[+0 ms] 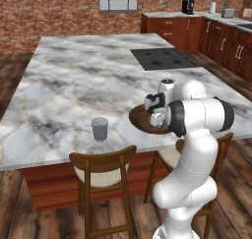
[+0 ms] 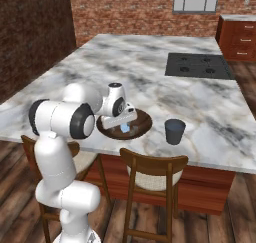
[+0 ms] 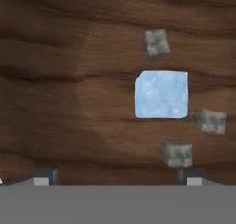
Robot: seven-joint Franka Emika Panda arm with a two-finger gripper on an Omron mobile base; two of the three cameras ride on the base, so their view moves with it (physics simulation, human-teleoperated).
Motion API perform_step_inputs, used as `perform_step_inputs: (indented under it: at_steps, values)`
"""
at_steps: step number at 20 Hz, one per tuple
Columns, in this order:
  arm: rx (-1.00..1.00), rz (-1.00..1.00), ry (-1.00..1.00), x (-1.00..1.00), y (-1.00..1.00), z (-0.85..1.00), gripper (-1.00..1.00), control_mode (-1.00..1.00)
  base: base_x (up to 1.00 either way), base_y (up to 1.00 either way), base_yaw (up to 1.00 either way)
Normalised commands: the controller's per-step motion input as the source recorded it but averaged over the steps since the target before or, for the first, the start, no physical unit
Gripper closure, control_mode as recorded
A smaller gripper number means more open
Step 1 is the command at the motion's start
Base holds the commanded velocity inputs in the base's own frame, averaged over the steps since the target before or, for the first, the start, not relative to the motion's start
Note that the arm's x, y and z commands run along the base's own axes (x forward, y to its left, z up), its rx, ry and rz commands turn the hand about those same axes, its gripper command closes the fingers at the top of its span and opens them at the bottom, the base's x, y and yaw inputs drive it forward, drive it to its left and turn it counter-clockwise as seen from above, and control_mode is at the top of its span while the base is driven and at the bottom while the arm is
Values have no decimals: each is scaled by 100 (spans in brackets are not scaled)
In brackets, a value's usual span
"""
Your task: There are four ice cubes in the ice bowl. Place two ice cubes in each glass of water.
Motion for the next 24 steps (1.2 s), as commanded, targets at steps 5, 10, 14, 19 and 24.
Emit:
perform_step_inputs:
  at_steps: [5, 10, 14, 19, 24]
  values:
    - [0, 0, 0, 39, 0, -19, -100, -100, 0, 0, 0]
    - [0, 0, 0, 36, -3, -25, -100, -100, 0, 0, 0]
    - [0, 0, 0, 35, -3, -25, -100, -100, 0, 0, 0]
    - [0, 0, 0, 31, -3, -25, -100, -100, 0, 0, 0]
    - [0, 0, 0, 7, -5, -32, -100, -100, 0, 0, 0]
